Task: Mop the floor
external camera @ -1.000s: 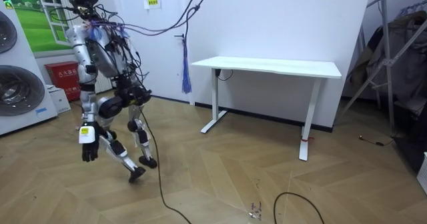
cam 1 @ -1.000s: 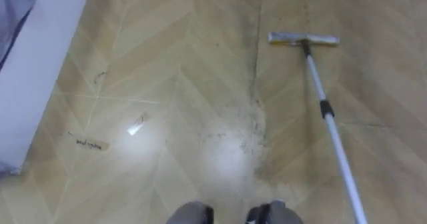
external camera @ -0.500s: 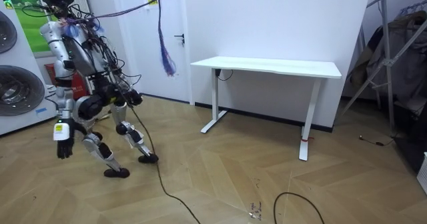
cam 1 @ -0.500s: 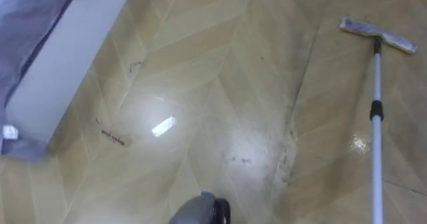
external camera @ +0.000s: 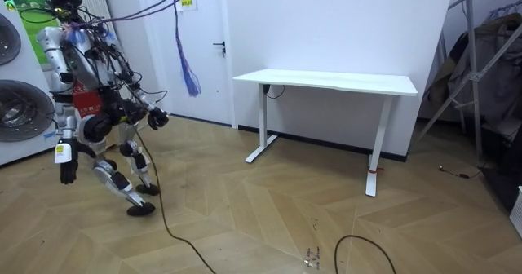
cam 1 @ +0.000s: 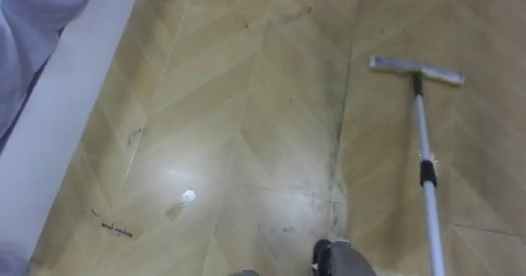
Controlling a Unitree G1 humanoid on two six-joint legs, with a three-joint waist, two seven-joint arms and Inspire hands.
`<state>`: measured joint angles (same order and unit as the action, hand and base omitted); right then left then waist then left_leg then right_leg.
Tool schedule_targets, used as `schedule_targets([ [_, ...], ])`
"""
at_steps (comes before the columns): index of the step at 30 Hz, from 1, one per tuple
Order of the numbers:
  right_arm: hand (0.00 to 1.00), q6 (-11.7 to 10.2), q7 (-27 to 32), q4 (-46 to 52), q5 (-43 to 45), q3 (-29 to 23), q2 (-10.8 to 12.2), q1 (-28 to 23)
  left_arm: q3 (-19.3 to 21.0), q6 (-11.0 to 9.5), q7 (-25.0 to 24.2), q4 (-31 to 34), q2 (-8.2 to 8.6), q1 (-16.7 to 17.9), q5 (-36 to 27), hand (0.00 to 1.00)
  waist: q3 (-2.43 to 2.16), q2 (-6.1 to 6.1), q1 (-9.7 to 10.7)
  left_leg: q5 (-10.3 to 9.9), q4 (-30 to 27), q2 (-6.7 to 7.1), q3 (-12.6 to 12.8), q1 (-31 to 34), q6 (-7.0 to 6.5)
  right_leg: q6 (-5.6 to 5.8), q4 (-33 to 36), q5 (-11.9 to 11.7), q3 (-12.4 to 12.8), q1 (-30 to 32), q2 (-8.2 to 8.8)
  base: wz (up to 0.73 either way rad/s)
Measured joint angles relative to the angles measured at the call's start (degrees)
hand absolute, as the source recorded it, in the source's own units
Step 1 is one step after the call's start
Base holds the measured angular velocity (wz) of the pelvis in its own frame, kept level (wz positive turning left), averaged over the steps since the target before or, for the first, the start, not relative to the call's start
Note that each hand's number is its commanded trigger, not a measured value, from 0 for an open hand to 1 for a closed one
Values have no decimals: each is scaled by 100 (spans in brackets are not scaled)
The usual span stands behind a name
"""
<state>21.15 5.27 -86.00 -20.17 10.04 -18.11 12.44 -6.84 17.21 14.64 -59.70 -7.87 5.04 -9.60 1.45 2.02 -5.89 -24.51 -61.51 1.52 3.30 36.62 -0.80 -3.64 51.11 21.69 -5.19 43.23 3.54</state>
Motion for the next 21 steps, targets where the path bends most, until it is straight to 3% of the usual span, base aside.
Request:
schedule_targets([
  [1, 100, -92, -2, 21, 1, 19, -138, 417, -37, -4, 48, 9, -36, 0, -44, 0, 6, -73, -103, 265, -600, -99, 20, 242, 66, -50, 187, 162, 52, 3, -100, -24],
  [2, 100, -130, -1, 81, -1, 63, -193, 628, -57, -5, 77, 14, -68, 0, -105, 0, 10, -116, -168, 440, -846, -128, 12, 362, 81, -68, 265, 213, 61, 2, -125, -33],
  [3, 100, -244, -1, 270, -28, 223, -256, 977, -96, -12, 127, 31, -141, 1, -110, 0, 15, -255, -269, 656, -1194, -200, 46, 564, 135, -96, 340, 290, 120, -9, -211, -21],
  [4, 100, -392, 11, 438, -115, 269, -263, 1246, -109, -50, 139, 61, -210, 1, -100, 0, 7, -336, -337, 521, -1095, -277, 58, 778, 88, -114, 343, 333, 140, -34, -278, -15],
  [5, 100, -449, 6, 527, -186, 257, -274, 1373, -108, -81, 137, 73, -230, -2, -91, 0, 10, -360, -365, 448, -940, -315, 88, 893, 51, -129, 334, 348, 140, -60, -295, 0],
  [6, 100, -503, -57, 634, -318, 174, -290, 1582, -59, -134, 122, 110, -234, 29, -85, 0, 56, -454, -431, 377, -350, -294, 67, 1103, 48, -123, 286, 395, 139, -148, -295, 4],
  [7, 100, -470, -120, 665, -500, 92, -292, 1718, -39, -128, 76, 233, -230, 115, -85, 0, 66, -488, -484, 394, 423, -275, 54, 1262, 56, -94, 146, 434, 127, -291, -297, 6],
  [8, 100, -428, -147, 678, -563, 52, -292, 1731, -28, -132, 47, 257, -223, 152, -79, 0, 64, -490, -508, 449, 827, -274, 60, 1298, 77, -68, 62, 460, 114, -382, -297, 7],
  [9, 100, -375, -177, 698, -675, 33, -264, 1657, -12, -119, -28, 280, -227, 170, -88, 0, 58, -491, -515, 795, 1332, -260, 84, 1328, -100, 5, -80, 545, 95, -604, -258, 26],
  [10, 100, -373, -227, 698, -781, 28, -270, 1444, -21, -109, -95, 284, -226, 187, -84, 0, 2, -459, -464, 917, 1427, -201, 131, 1213, -205, 155, -164, 661, 56, -803, -173, 41],
  [12, 100, -376, -265, 664, -878, 58, -303, 1087, -24, -124, -204, 214, -222, 59, -69, 0, 1, -423, -445, 783, 1416, -112, 287, 1022, -558, 295, -49, 734, 86, -930, -35, 46],
  [13, 100, -381, -298, 646, -880, 64, -303, 987, -21, -133, -211, 207, -222, 8, -65, 0, 0, -423, -447, 753, 1416, -57, 333, 966, -638, 341, 70, 710, 97, -917, 28, 19],
  [14, 100, -417, -367, 547, -879, 157, -315, 835, -9, -165, -238, 160, -224, -112, -65, 0, -3, -413, -460, 649, 1413, -24, 487, 872, -745, 503, 360, 603, 189, -831, 124, 0],
  [17, 100, -492, -413, 415, -873, 284, -389, 357, -10, -365, -240, 170, -215, -350, -81, 0, -6, -192, -413, 398, 1399, 138, 459, 709, -864, 626, 915, 195, 347, -646, 156, 3],
  [18, 100, -494, -368, 351, -876, 367, -398, 197, -25, -397, -237, 183, -184, -423, -93, 0, -13, -31, -370, 327, 1398, 173, 365, 681, -904, 637, 1034, 123, 358, -562, 111, 12],
  [21, 100, -497, -103, 347, -859, 440, -317, -218, -35, -495, -225, 235, -105, -496, -101, 0, -16, 164, -303, 294, 1595, 233, 265, 584, -922, 623, 776, 162, 473, 60, -52, -2],
])
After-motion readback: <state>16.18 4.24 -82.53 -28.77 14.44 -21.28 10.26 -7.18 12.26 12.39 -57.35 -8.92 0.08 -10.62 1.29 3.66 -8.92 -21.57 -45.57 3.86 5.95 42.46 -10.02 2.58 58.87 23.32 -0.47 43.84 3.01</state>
